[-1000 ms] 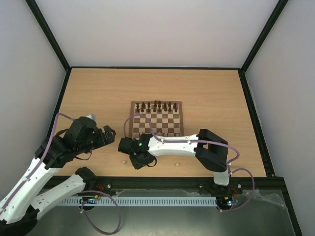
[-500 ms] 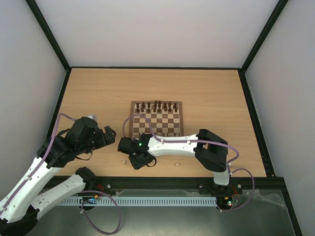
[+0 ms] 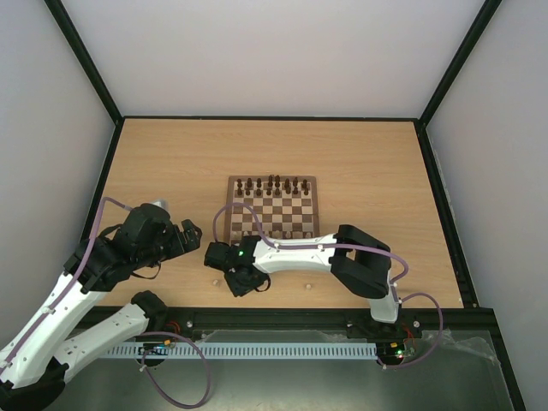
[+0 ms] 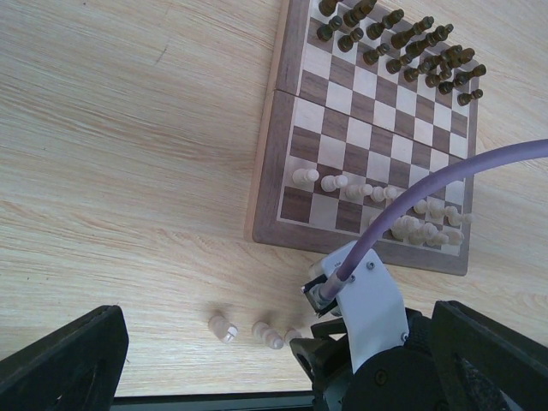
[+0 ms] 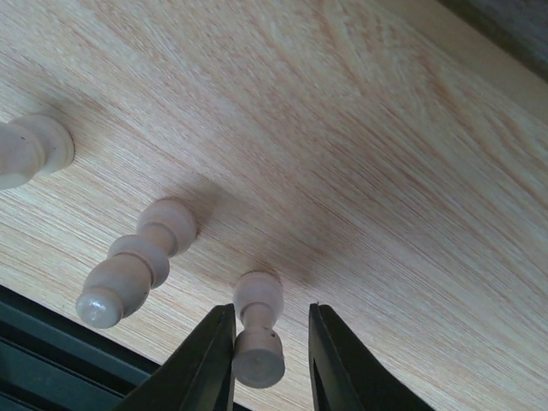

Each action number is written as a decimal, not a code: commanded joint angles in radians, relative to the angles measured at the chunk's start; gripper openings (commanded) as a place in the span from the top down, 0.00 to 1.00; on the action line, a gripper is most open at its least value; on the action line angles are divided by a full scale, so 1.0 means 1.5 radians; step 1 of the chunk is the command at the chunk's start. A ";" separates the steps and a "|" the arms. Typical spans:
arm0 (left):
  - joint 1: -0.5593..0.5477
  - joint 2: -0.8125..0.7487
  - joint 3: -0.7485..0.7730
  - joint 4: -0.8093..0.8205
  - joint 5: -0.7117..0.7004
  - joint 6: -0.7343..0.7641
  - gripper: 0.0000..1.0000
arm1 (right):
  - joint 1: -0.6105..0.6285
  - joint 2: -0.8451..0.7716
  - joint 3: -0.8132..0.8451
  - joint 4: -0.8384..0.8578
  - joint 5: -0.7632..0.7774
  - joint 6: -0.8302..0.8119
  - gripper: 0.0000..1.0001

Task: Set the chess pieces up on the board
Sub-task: Pick up the chess piece at the center of the board, then place the chess piece on the chessboard.

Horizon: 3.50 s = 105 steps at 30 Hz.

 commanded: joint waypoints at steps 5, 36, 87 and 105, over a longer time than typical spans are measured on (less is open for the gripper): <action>0.003 -0.002 -0.002 0.004 0.002 -0.002 0.01 | 0.000 0.001 -0.003 -0.029 0.004 -0.005 0.88; 0.003 -0.044 0.115 -0.038 -0.047 -0.025 0.01 | -0.117 0.148 0.359 -0.235 0.084 -0.111 0.88; 0.003 -0.049 0.103 -0.043 -0.064 -0.023 0.01 | -0.136 0.194 0.360 -0.191 0.068 -0.119 0.82; 0.003 -0.052 0.097 -0.044 -0.068 -0.023 0.01 | -0.136 0.186 0.364 -0.179 0.062 -0.126 0.79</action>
